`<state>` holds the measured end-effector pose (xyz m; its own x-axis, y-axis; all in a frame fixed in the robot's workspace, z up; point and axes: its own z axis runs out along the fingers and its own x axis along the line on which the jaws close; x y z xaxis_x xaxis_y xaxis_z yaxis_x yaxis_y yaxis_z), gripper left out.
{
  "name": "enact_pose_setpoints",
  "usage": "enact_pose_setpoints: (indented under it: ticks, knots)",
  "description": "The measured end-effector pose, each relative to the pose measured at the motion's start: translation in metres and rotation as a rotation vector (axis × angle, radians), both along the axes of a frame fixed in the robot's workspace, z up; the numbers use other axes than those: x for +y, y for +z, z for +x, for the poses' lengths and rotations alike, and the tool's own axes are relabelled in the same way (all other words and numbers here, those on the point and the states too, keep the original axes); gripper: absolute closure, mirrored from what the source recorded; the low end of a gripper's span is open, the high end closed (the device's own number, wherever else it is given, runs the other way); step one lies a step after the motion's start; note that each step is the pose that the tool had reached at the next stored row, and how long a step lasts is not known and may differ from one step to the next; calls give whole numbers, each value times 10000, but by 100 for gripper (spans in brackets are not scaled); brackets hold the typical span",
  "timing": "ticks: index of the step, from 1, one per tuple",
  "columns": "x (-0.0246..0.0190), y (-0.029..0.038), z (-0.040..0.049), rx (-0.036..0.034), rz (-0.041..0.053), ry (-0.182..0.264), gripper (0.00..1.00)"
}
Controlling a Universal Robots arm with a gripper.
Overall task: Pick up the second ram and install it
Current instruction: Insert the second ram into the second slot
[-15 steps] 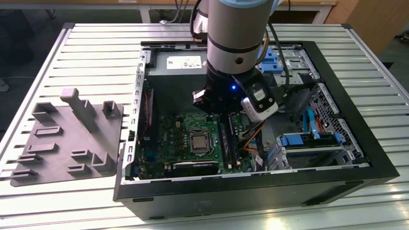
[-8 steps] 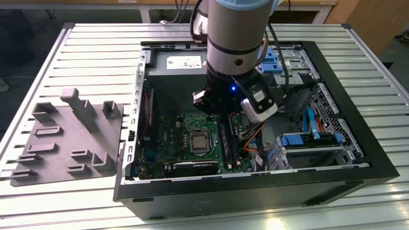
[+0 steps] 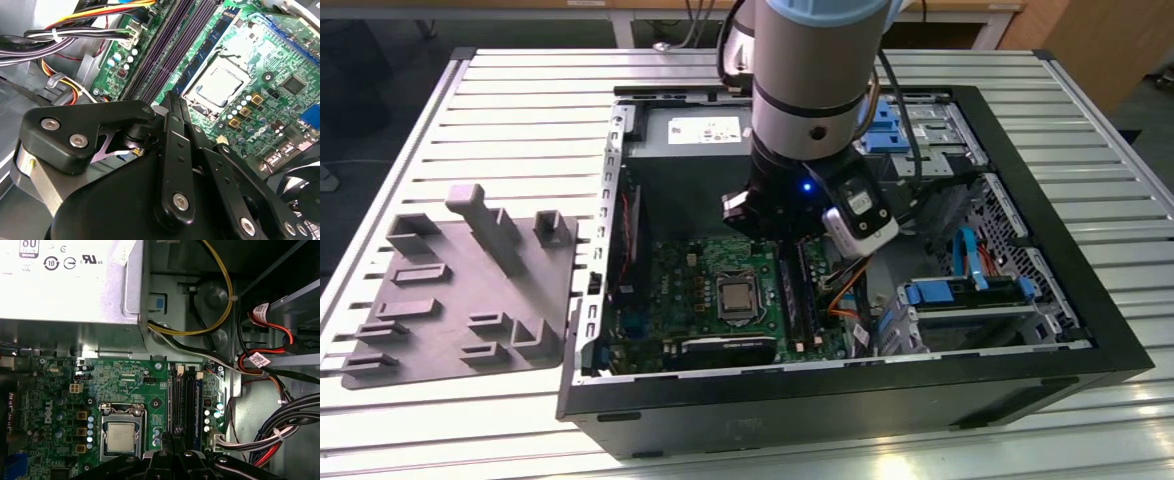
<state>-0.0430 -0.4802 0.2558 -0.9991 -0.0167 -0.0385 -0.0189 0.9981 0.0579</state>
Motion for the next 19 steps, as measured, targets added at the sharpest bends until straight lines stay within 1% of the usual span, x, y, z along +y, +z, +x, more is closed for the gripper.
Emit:
enact_pose_setpoints:
  ticks: [8, 19]
  knots:
    - [0, -16, 20, -1, 2, 1, 88]
    - [-2, -38, 25, 0, -4, 1, 88]
